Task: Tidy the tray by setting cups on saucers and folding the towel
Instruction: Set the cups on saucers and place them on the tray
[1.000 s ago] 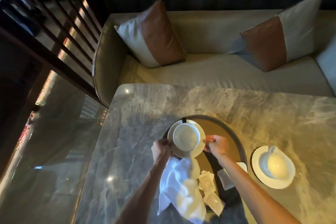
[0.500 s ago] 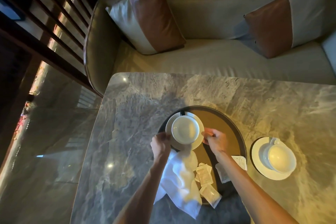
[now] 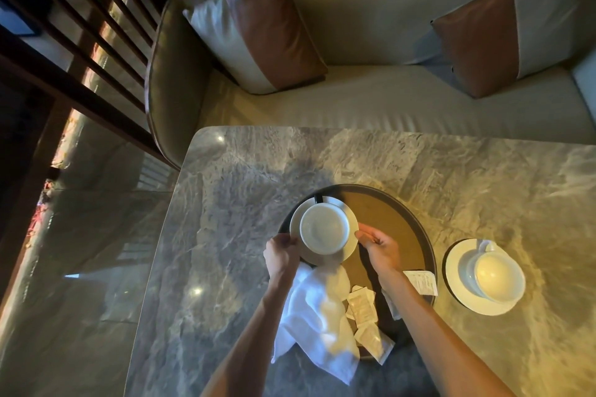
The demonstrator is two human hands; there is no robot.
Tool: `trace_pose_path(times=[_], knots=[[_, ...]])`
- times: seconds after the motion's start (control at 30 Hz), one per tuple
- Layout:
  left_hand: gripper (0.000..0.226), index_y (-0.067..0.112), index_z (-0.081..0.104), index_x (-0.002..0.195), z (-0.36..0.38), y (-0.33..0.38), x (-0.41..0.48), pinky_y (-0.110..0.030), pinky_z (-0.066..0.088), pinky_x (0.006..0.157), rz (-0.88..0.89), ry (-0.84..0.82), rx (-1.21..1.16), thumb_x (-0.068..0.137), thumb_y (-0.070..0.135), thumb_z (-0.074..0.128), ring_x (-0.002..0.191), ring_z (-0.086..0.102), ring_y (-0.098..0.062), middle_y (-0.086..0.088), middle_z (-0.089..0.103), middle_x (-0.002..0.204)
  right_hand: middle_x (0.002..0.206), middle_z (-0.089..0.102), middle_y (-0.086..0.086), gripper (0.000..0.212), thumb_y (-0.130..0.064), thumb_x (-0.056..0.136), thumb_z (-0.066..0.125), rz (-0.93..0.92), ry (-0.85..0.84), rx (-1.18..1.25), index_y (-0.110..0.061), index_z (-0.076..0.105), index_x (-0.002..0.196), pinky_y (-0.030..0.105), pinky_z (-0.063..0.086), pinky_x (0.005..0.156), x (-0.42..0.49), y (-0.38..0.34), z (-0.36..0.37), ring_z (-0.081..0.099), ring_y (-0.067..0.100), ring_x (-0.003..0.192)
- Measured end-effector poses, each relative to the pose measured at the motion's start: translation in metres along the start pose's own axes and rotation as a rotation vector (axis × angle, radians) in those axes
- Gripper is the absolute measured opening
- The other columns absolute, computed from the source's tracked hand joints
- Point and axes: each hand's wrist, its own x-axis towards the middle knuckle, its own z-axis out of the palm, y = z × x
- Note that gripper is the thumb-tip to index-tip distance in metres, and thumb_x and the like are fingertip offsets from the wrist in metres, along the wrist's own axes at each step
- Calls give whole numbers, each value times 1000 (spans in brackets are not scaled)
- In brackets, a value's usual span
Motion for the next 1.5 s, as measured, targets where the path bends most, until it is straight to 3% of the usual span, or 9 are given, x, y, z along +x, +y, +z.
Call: trace_pose_path(times=[0.33, 0.4, 0.47, 0.53, 0.63, 0.83, 1.03, 1.33, 1.5], knots=[[27, -1, 59, 65, -3, 9, -7, -32, 42, 56, 6, -37, 8, 54, 15, 40, 59, 44, -25, -10, 55, 58, 101, 66, -23, 16, -31, 89, 69, -8, -52, -47, -40, 69, 102, 16, 41, 76, -1, -2, -3, 59, 10, 109], [25, 3, 53, 65, -2, 8, -14, -36, 45, 60, 43, -27, -10, 71, 24, 41, 63, 46, -29, -9, 53, 61, 104, 64, -27, 39, -53, 84, 67, -29, -97, -60, -41, 63, 121, 15, 39, 79, -6, -7, -3, 57, 1, 108], [41, 6, 57, 82, -3, 8, -17, -43, 49, 76, 40, -18, -100, 93, 43, 42, 78, 56, -28, -7, 61, 78, 108, 61, -30, 73, -79, 68, 61, -43, -151, -79, -50, 47, 134, 16, 38, 82, -9, -13, 1, 54, -13, 101], [53, 7, 60, 97, -4, 11, -19, -46, 50, 85, 63, -77, -174, 96, 56, 38, 86, 58, -25, -10, 65, 92, 135, 53, -15, 86, -90, 61, 54, -47, -202, -136, -56, 36, 138, 30, 41, 98, -10, -16, 9, 47, -3, 122], [61, 8, 65, 99, -5, 17, -20, -51, 52, 86, 164, -206, -187, 94, 61, 36, 93, 64, -36, -18, 70, 99, 155, 31, -8, 77, -93, 64, 47, -58, -227, -285, -70, 27, 134, 57, 26, 115, -9, -13, 15, 21, 23, 146], [66, 8, 66, 106, -10, 20, -23, -55, 49, 96, 120, -248, -231, 89, 67, 41, 104, 63, -36, -18, 69, 107, 153, 28, -3, 66, -91, 65, 52, -32, -266, -315, -82, 23, 124, 61, 23, 111, -7, -9, 11, 14, 29, 147], [72, 5, 64, 113, -10, 24, -25, -57, 46, 99, 87, -232, -251, 86, 67, 40, 111, 61, -38, -20, 68, 114, 126, 37, -16, 47, -93, 55, 56, 5, -270, -290, -82, 46, 99, 51, 33, 112, -8, -8, 11, 30, 22, 138], [81, -5, 60, 111, -9, 23, -27, -59, 46, 99, 85, -211, -245, 85, 68, 38, 111, 56, -47, -34, 60, 115, 127, 38, -15, 45, -91, 54, 60, -17, -290, -283, -80, 50, 96, 48, 34, 110, -12, -12, 10, 32, 20, 135], [65, 9, 66, 110, -12, 26, -29, -50, 50, 95, 105, -234, -179, 92, 64, 35, 108, 63, -32, -13, 70, 110, 129, 42, -11, 38, -79, 66, 64, -42, -304, -245, -69, 55, 101, 35, 33, 104, -17, -17, 6, 35, 20, 136]])
